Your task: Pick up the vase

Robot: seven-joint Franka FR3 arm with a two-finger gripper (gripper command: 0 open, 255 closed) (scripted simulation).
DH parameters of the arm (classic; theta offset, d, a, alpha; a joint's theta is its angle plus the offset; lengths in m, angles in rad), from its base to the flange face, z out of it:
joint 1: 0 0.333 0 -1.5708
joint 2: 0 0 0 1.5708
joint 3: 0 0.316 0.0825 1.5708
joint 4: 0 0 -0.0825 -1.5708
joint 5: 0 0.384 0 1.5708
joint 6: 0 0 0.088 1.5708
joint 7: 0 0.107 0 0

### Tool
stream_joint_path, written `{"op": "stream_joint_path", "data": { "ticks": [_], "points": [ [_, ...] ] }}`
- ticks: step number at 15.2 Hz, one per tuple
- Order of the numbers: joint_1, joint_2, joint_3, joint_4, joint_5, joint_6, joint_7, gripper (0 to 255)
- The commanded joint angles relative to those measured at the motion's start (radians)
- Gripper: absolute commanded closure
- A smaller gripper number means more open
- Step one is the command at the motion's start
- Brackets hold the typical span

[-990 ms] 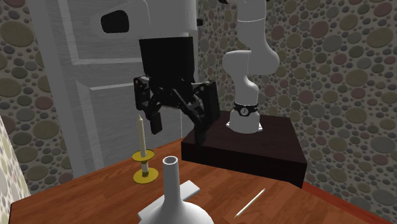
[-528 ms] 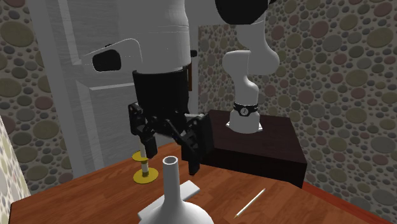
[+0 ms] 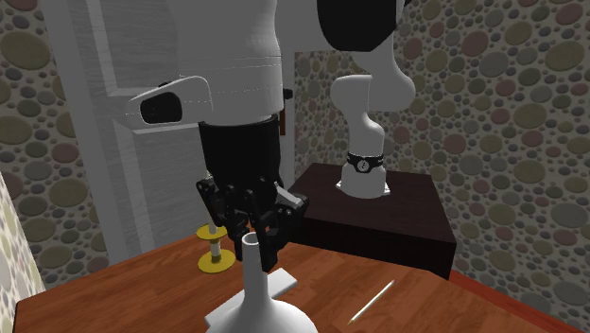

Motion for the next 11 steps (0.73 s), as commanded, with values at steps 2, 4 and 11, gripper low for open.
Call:
{"op": "stream_joint_path", "data": {
  "ticks": [2,4,11],
  "points": [
    [0.000,0.000,0.000,0.000,0.000,0.000,0.000,255],
    [0.000,0.000,0.000,-0.001,0.000,0.000,0.000,255],
    [0.000,-0.029,-0.001,0.038,-0.003,-0.067,0.002,255]
  ]
}}
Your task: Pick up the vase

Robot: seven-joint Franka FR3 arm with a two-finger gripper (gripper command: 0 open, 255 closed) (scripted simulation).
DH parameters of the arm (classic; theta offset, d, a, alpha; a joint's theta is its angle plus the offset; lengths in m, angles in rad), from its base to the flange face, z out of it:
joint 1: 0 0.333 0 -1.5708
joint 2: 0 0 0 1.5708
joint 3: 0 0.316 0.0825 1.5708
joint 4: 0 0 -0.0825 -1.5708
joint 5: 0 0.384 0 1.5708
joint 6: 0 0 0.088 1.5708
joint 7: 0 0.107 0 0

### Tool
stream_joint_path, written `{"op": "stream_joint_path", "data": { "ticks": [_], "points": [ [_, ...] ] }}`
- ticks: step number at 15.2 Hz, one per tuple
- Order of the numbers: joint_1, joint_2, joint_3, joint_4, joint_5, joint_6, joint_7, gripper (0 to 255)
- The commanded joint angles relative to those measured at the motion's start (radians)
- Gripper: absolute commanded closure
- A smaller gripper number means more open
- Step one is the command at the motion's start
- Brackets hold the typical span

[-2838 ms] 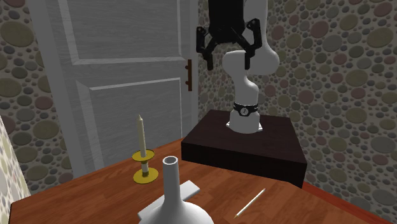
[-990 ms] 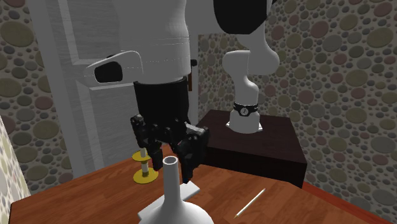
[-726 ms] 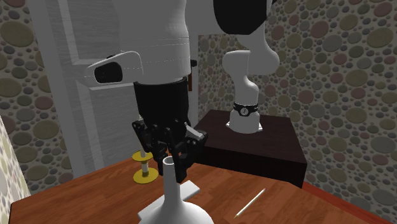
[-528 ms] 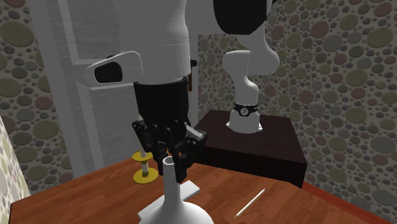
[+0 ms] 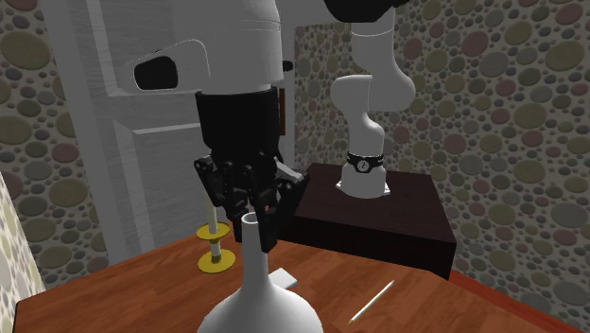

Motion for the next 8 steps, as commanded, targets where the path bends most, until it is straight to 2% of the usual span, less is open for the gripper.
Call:
{"op": "stream_joint_path", "data": {
  "ticks": [1,8],
  "points": [
    [0.000,-0.008,0.000,0.017,-0.001,-0.023,0.001,255],
    [0.000,-0.030,-0.001,0.077,-0.003,-0.106,0.003,255]
  ]
}}
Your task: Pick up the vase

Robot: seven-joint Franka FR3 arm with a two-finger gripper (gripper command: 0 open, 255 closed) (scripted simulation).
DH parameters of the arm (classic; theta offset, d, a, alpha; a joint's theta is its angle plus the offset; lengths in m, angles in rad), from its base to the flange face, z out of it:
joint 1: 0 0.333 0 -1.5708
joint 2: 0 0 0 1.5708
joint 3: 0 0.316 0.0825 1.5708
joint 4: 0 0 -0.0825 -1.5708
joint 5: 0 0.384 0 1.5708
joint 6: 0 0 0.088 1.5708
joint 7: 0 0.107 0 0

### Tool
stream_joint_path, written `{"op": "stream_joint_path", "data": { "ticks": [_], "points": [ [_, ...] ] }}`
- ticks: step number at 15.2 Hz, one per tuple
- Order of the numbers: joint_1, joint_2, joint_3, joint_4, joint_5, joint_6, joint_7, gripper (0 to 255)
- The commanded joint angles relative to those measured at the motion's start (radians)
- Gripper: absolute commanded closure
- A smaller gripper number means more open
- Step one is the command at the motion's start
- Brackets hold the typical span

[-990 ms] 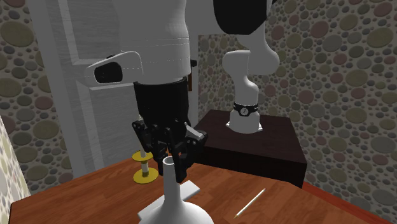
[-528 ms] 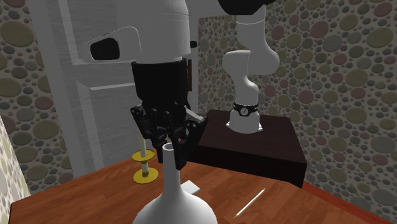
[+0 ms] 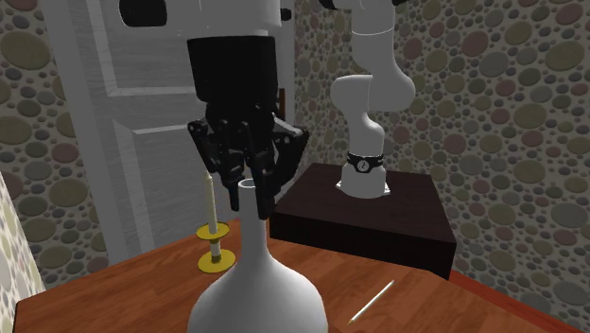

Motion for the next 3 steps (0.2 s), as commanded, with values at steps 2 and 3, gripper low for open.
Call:
{"op": "stream_joint_path", "data": {
  "ticks": [2,3],
  "points": [
    [0.001,-0.010,0.000,0.014,-0.001,-0.023,0.002,255],
    [0.001,-0.010,0.000,0.015,-0.001,-0.023,0.002,255]
  ]
}}
